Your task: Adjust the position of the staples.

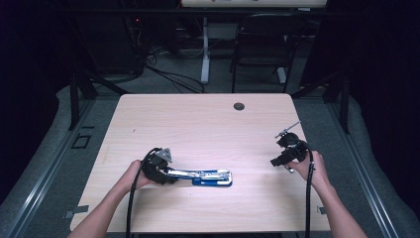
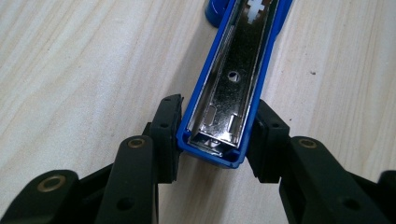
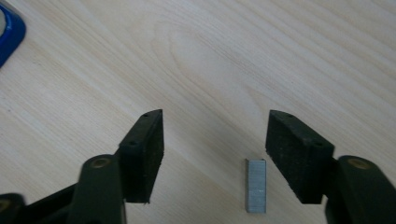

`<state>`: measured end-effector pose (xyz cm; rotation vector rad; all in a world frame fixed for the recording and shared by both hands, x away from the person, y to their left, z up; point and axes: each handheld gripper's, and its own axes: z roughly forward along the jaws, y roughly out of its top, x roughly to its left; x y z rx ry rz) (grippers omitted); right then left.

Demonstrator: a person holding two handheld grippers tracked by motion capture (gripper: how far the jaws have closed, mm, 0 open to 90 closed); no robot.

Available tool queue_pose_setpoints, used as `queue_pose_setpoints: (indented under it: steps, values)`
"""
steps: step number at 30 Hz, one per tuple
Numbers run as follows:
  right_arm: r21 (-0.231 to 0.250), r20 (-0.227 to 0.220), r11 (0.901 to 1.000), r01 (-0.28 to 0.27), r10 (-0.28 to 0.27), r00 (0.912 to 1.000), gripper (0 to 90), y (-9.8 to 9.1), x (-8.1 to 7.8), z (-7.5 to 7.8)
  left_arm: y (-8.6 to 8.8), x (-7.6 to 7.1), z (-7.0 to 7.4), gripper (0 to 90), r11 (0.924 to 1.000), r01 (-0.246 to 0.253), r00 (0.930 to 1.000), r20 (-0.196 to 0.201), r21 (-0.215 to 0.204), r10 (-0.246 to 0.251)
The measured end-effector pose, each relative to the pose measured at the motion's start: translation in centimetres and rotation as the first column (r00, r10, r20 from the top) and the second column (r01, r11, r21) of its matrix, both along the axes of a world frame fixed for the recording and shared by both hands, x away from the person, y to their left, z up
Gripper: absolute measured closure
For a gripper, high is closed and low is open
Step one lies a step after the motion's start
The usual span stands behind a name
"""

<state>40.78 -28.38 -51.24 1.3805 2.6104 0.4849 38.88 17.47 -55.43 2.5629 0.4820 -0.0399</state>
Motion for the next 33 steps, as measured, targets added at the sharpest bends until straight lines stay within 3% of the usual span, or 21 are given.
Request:
queue_pose_setpoints:
  steps: [2,3,7,8,11,12,15,22,23,24,25,26,28,30,33]
  values:
    - [0.011,0.002,0.9998,0.018,-0.018,0.9998,46.1,-0.1,0.0,-0.3,0.0,0.0,0.0,60.8,1.0000,0.002,1.0000,0.000,-0.001,-0.002]
    - [-0.014,-0.014,0.9999,0.006,-0.006,0.9999,48.8,-0.3,0.2,-0.2,0.0,0.0,0.0,60.8,1.0000,0.001,1.0000,0.000,-0.002,-0.001]
    - [-0.031,-0.013,0.9981,0.052,-0.053,0.9985,56.1,-0.8,0.2,-0.6,0.0,0.0,0.0,60.8,1.0000,0.000,1.0000,0.000,0.003,0.000]
    - [-0.056,-0.036,0.9980,0.030,-0.032,0.9989,57.5,-1.0,0.3,-0.4,0.0,0.0,0.0,60.8,1.0000,0.000,1.0000,-0.001,0.003,0.000]
    - [-0.071,-0.040,0.9963,0.048,-0.050,0.9979,62.0,-1.5,0.4,-0.6,0.0,0.0,0.0,60.8,1.0000,0.000,1.0000,-0.001,0.005,0.000]
    - [-0.054,-0.033,0.9963,0.067,-0.069,0.9971,62.4,-1.6,0.4,-0.9,0.0,0.0,0.0,60.8,1.0000,0.000,1.0000,-0.001,0.004,0.000]
    - [-0.089,-0.056,0.9949,0.047,-0.052,0.9971,65.2,-1.8,0.6,-1.1,0.0,0.0,0.0,60.8,1.0000,0.001,1.0000,0.000,0.004,-0.001]
    - [-0.115,-0.071,0.9928,0.033,-0.042,0.9966,68.5,-1.7,0.7,-1.3,0.0,0.0,0.0,60.8,1.0000,0.001,1.0000,0.000,0.009,-0.001]
    - [-0.087,-0.053,0.9945,0.059,-0.063,0.9966,68.6,-1.5,0.5,-1.7,0.0,0.0,0.0,60.8,1.0000,0.001,1.0000,0.000,0.010,-0.001]
    - [-0.182,-0.121,0.9830,-0.025,0.003,0.9926,68.7,-1.7,1.0,-1.0,-0.1,0.0,0.0,60.8,1.0000,0.001,1.0000,-0.001,0.009,-0.001]
    - [-0.104,-0.068,0.9936,0.044,-0.051,0.9963,68.9,-1.5,0.7,-1.8,0.0,0.0,0.0,60.8,1.0000,0.001,1.0000,-0.002,0.009,-0.001]
    - [-0.098,-0.060,0.9937,0.054,-0.060,0.9964,69.0,-1.4,0.6,-2.0,-0.1,0.0,-0.1,60.8,1.0000,0.001,1.0000,-0.003,0.008,0.000]
    - [-0.123,-0.074,0.9917,0.037,-0.047,0.9961,69.7,-1.4,0.8,-2.0,-0.1,0.1,-0.1,60.8,1.0000,0.002,1.0000,-0.003,0.009,-0.002]
    - [-0.115,-0.063,0.9920,0.053,-0.060,0.9962,70.5,-1.3,0.8,-2.2,-0.1,0.1,-0.2,60.8,0.9999,0.002,1.0000,-0.005,0.010,-0.002]
    - [-0.154,-0.091,0.9878,0.023,-0.037,0.9952,71.7,-1.4,1.0,-2.1,-0.1,0.1,-0.2,60.8,0.9999,0.003,1.0000,-0.006,0.012,-0.003]
